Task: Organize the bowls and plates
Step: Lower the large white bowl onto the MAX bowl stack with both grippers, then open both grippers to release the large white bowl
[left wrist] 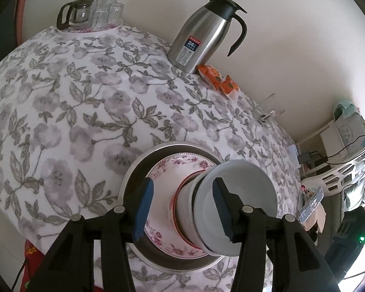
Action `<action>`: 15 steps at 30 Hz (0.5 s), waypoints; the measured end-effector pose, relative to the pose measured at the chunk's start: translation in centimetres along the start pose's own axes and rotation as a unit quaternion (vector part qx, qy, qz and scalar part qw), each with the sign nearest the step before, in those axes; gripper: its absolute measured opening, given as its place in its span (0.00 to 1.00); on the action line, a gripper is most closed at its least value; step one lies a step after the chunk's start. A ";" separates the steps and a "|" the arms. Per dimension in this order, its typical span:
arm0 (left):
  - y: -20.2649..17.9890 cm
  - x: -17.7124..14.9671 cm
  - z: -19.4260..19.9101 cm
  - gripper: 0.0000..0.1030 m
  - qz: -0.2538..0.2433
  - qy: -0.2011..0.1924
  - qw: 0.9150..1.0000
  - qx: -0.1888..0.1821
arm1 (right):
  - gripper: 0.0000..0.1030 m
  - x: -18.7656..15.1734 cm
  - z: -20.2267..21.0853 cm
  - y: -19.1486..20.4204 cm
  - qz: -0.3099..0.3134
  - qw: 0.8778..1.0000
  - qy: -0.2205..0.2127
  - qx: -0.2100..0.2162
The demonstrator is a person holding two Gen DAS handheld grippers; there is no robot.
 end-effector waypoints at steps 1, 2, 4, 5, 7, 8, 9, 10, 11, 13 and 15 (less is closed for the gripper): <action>0.0 0.0 0.0 0.50 -0.001 -0.001 1.000 0.001 | 0.23 0.1 0.1 -0.1 -0.003 1.000 -0.002 0.002; 0.0 0.0 0.1 0.50 -0.003 -0.002 1.000 0.002 | 0.23 0.2 0.3 -0.4 -0.005 1.000 -0.004 0.003; -0.1 0.1 0.1 0.50 -0.005 -0.003 1.000 0.005 | 0.23 0.3 0.7 -0.6 -0.005 1.000 -0.008 0.003; 0.0 0.1 0.1 0.50 -0.006 -0.003 1.000 0.008 | 0.23 0.3 0.8 -0.7 -0.004 1.000 -0.009 0.004; 0.0 0.1 0.2 0.57 -0.010 -0.005 1.000 0.017 | 0.26 0.2 1.2 -0.7 -0.001 1.000 -0.014 -0.003; 0.0 0.1 0.2 0.60 -0.013 -0.006 1.000 0.023 | 0.30 0.2 1.3 -0.7 0.002 1.000 -0.015 -0.009; 0.0 0.1 0.3 0.63 -0.019 -0.009 0.999 0.034 | 0.39 0.1 1.5 -0.8 0.003 1.000 -0.017 -0.016; 0.0 0.1 0.4 0.65 -0.024 -0.012 0.999 0.041 | 0.44 0.1 1.6 -0.9 0.003 1.000 -0.019 -0.020; 0.0 0.1 0.6 0.66 -0.031 -0.016 0.998 0.050 | 0.53 0.1 1.7 -1.0 0.002 1.000 -0.021 -0.022; 0.2 0.0 0.8 0.73 -0.045 -0.023 0.996 0.074 | 0.58 0.0 2.0 -1.3 -0.002 0.999 -0.024 -0.024; 0.5 -0.1 0.9 0.80 -0.055 -0.027 0.994 0.089 | 0.64 -0.3 2.1 -1.6 -0.006 0.999 -0.023 -0.027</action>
Point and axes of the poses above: each gripper's, at about its wrist camera, not at the fingertips, and z roughly against the way its jaws point, y to its left, x to its top, the point moved 2 cm from there along -z, roughly the way its jaws point, and after that the axes turned 1 degree about -y, right-handed, at the moved point
